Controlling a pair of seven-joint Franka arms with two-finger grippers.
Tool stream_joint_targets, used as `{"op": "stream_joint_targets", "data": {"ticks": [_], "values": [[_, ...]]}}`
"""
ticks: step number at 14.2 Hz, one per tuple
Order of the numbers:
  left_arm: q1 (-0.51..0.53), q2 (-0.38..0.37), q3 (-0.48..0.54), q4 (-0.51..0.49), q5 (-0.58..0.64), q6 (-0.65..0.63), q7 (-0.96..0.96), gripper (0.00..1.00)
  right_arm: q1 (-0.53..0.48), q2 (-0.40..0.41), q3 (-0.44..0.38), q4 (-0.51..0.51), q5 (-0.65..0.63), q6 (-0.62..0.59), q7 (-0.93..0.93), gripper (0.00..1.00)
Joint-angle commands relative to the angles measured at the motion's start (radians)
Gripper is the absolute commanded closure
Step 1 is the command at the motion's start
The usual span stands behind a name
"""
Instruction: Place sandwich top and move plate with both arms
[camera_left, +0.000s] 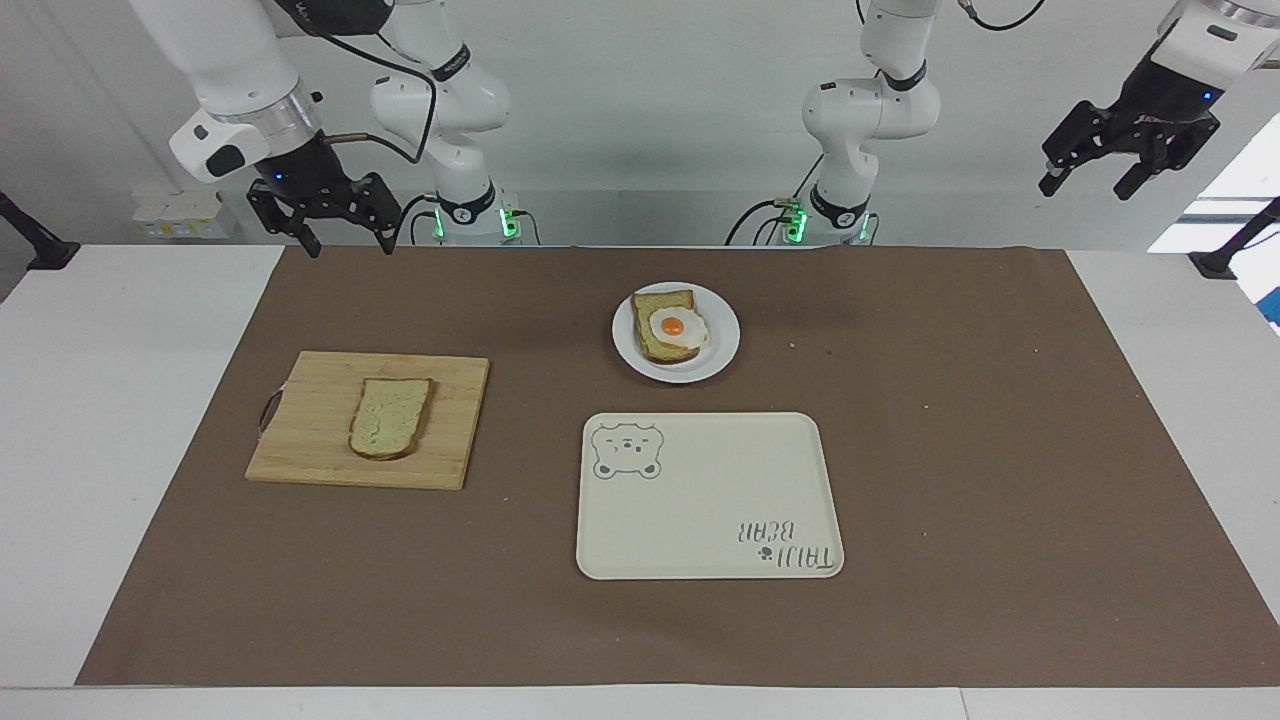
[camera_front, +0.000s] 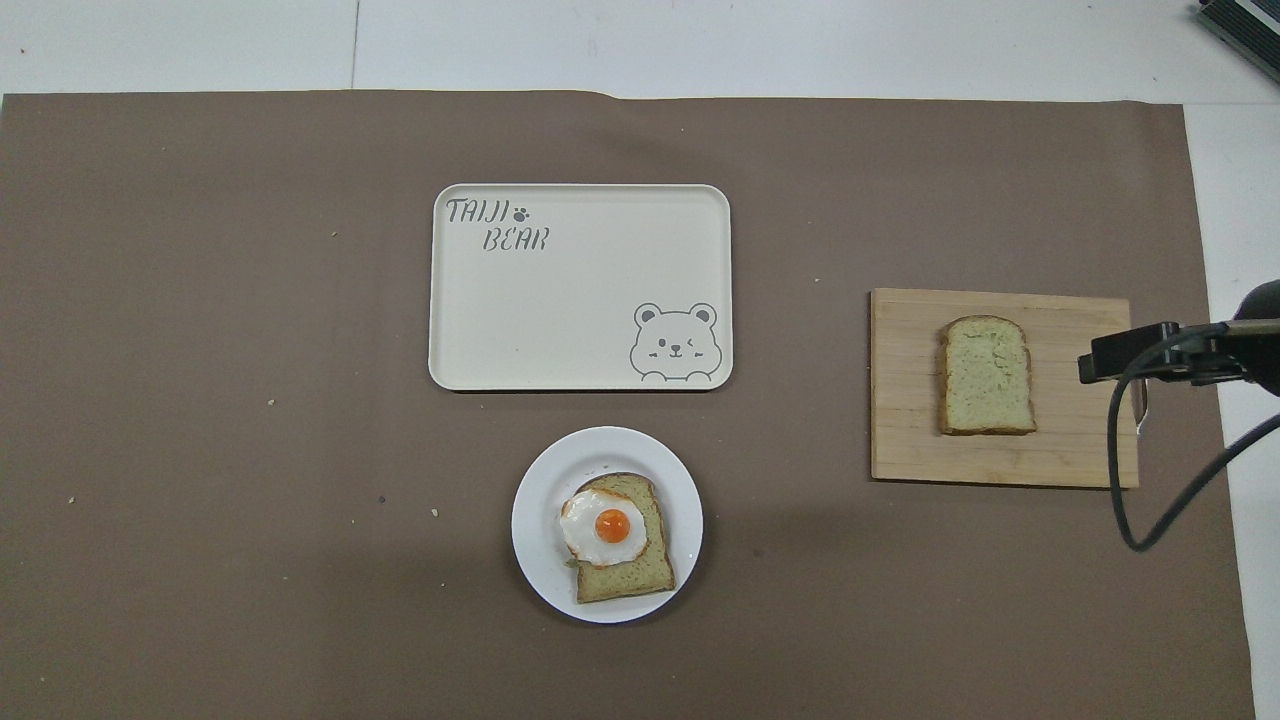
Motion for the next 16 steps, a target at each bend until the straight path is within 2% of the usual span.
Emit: {"op": "stream_joint_targets", "data": {"ticks": [1,16], "values": [[-0.016,-0.018,0.011,-0.019,-0.008,0.002,-0.016,0.0,-0.007,-0.006,-0.001,-0.008,-0.005,-0.009,-0.014,0.0],[-0.016,-0.018,0.011,-0.019,-0.008,0.002,-0.016,0.0,-0.006,-0.022,-0.001,-0.028,-0.008,-0.009,-0.01,0.0]]}}
